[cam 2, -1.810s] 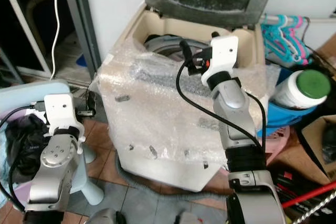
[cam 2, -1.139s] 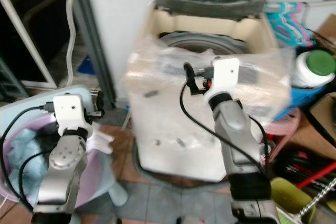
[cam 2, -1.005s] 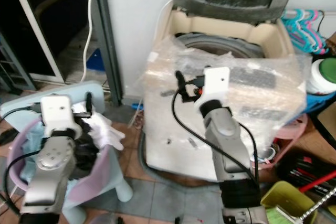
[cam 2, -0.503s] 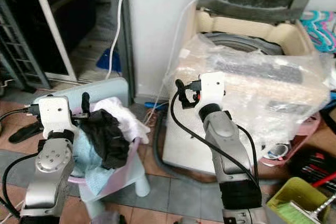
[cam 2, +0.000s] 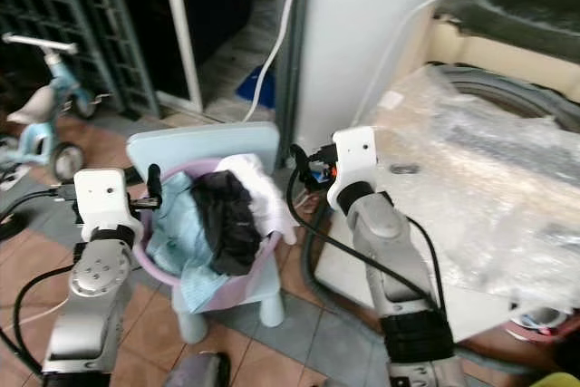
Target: Clothes washing
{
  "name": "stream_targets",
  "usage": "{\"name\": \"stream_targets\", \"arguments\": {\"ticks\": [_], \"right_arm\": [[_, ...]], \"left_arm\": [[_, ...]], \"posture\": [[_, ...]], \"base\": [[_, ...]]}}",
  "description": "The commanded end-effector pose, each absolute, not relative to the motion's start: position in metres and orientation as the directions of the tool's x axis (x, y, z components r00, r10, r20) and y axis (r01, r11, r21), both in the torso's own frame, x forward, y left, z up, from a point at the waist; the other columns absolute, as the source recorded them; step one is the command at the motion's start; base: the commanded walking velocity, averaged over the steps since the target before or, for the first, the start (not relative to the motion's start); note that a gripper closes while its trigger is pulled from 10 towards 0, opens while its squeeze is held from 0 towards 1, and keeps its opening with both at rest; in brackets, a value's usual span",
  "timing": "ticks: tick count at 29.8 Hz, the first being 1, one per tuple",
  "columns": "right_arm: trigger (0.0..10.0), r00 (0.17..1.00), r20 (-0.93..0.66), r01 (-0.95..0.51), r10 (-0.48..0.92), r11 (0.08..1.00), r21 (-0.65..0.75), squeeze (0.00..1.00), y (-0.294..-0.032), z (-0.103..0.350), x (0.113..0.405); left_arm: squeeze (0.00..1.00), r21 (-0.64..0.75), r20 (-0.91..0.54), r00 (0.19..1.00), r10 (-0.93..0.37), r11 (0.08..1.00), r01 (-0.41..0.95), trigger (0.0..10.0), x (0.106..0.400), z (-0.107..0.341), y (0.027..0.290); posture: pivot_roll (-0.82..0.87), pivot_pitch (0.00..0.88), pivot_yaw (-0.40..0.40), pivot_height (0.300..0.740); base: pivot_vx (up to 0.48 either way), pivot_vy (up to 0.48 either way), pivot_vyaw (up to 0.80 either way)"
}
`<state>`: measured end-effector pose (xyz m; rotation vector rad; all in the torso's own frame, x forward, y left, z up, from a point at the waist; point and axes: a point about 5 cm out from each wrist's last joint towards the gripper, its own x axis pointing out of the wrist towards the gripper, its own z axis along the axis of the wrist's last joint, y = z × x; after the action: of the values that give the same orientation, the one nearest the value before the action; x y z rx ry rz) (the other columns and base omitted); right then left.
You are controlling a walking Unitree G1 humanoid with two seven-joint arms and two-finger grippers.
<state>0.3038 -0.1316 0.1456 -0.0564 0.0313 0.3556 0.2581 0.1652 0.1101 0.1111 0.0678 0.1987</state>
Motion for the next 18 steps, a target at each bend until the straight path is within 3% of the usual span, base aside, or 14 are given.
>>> {"name": "stream_targets", "arguments": {"ticks": [1,18], "right_arm": [[10.0,0.926,-0.040,-0.378,0.376,0.923,-0.066,0.00,-0.128,0.148,0.305],[10.0,0.873,-0.151,-0.477,0.463,0.876,-0.074,0.00,-0.117,0.127,0.298]], "left_arm": [[0.00,0.125,-0.075,0.973,0.217,0.970,-0.206,10.0,0.256,0.108,0.168],[0.00,0.151,-0.127,0.960,0.249,0.962,-0.230,10.0,0.246,0.101,0.175]], "posture": [[0.01,0.000,-0.049,0.740],[0.03,0.000,-0.059,0.740]], "base": [[0.000,0.000,0.80],[0.000,0.000,0.80]]}}
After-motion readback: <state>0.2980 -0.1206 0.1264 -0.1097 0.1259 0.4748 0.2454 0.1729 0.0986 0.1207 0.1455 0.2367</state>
